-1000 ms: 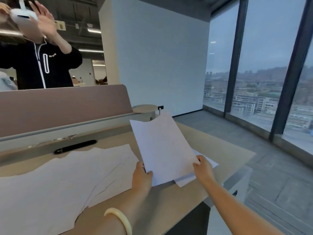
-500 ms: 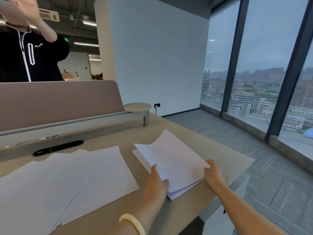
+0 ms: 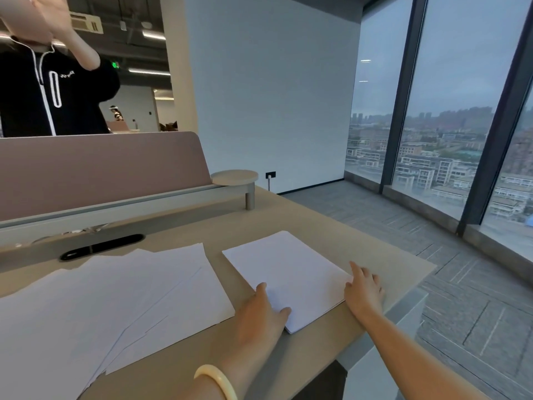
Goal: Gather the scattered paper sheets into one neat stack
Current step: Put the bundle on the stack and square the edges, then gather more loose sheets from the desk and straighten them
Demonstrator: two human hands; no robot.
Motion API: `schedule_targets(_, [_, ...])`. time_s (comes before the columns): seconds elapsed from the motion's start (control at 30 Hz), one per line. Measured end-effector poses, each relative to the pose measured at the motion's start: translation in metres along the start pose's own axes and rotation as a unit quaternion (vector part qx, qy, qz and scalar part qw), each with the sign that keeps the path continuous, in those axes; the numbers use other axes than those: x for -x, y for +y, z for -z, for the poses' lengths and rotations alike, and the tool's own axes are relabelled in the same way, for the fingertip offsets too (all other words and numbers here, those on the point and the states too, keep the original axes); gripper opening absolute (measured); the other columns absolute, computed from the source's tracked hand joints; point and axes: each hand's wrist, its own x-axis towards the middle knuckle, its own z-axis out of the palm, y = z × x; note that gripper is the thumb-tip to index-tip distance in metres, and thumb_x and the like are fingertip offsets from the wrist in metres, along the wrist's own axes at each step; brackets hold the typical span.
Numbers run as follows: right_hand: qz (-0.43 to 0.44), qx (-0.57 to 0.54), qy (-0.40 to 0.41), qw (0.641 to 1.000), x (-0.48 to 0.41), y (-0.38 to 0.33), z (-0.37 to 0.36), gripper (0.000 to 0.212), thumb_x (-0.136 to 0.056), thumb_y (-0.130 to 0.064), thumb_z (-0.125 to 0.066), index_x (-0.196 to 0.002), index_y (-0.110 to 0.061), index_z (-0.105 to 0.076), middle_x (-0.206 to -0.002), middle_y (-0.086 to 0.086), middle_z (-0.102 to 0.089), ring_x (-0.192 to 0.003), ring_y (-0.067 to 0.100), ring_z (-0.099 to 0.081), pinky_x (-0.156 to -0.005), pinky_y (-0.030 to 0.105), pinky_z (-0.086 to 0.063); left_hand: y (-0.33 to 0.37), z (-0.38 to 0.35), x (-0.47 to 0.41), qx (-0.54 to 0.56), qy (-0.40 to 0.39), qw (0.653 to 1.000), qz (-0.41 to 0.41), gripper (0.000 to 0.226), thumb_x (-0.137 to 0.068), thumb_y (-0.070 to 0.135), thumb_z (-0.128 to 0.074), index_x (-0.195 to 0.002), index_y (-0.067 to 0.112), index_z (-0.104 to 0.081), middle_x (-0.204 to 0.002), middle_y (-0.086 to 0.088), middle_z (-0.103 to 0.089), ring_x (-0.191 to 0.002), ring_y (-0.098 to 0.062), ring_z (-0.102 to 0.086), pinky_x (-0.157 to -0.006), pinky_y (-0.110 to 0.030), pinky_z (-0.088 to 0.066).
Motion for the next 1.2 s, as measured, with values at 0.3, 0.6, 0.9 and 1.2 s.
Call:
schedule_targets(0.3, [0.004, -0.031, 0.005, 0.999, -0.001, 0.002, -0.004, 0.052, -0.096, -0.019, -0.037, -0.146, -0.02, -0.025, -0.141, 0.004, -0.048, -0.133, 0.026, -0.036, -0.111, 0.042, -0.026, 0.001, -0.004, 0.006, -0.05, -0.039, 0.997, 0.034, 0.081, -0.092, 0.059, -0.033, -0.151, 0.016, 0.0, -0.157, -0.004, -0.013, -0.146, -0.022, -0.01, -0.118, -0.036, -0.009])
schedule_targets(0.6, [0.003, -0.02, -0.003, 1.0, 0.005, -0.002, 0.002, 0.052, -0.097, -0.025, -0.04, -0.147, -0.02, -0.024, -0.148, 0.007, -0.037, -0.136, 0.028, -0.032, -0.112, 0.044, -0.023, -0.004, 0.007, 0.004, -0.033, -0.085, 0.996, 0.026, 0.077, -0.093, 0.059, -0.029, -0.151, 0.019, 0.002, -0.159, -0.004, -0.01, -0.147, -0.023, -0.005, -0.119, -0.039, -0.01])
schedule_targets(0.9, [0.064, -0.088, 0.025, 0.994, 0.04, -0.039, 0.021, 0.052, -0.096, -0.032, -0.046, -0.144, -0.02, -0.031, -0.15, 0.004, -0.034, -0.137, 0.026, -0.031, -0.114, 0.044, -0.026, -0.018, 0.037, 0.003, -0.001, -0.017, 1.0, -0.006, 0.074, -0.092, 0.057, -0.034, -0.15, 0.016, -0.011, -0.158, -0.004, -0.018, -0.145, -0.025, -0.017, -0.117, -0.039, -0.022])
schedule_targets(1.2, [0.204, -0.13, -0.106, 0.964, 0.141, -0.158, -0.015, 0.047, -0.095, -0.035, -0.047, -0.14, -0.022, -0.037, -0.146, 0.0, -0.037, -0.133, 0.02, -0.035, -0.11, 0.037, -0.027, -0.116, 0.135, 0.049, -0.067, 0.092, 0.993, 0.032, 0.077, -0.092, 0.059, -0.035, -0.151, 0.02, -0.006, -0.16, -0.004, -0.009, -0.147, -0.024, -0.01, -0.118, -0.038, -0.014])
